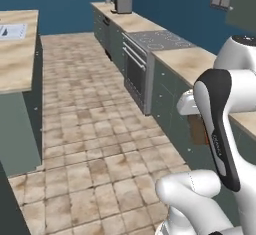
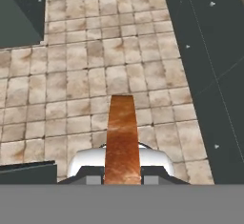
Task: Start the toaster. Once the lever pops up, take the bread to the plate on the dining counter.
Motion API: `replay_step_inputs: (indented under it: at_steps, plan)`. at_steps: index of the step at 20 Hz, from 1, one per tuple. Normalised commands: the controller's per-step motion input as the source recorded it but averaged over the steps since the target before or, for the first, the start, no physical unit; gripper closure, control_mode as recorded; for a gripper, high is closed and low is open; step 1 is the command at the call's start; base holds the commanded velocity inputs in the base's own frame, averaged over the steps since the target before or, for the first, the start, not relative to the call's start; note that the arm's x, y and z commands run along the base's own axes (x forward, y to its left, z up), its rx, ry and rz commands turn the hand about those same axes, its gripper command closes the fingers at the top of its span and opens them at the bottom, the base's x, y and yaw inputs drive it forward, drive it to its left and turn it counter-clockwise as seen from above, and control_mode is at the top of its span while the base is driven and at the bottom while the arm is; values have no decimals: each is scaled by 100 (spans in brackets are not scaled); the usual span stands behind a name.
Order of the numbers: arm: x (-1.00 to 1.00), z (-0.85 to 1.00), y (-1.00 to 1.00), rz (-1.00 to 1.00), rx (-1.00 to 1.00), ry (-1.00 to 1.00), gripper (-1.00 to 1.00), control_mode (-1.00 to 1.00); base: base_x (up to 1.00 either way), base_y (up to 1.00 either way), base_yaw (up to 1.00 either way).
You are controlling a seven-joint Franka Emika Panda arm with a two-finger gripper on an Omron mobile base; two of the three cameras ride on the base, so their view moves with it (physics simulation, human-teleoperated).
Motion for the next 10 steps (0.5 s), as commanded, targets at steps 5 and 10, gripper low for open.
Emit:
replay_step_inputs:
  at_steps: [5,10]
  plan:
    - [0,0,0,0,0,0,100,100,95,0,5]
    - [0,0,0,0,0,0,100,100,96,2,12]
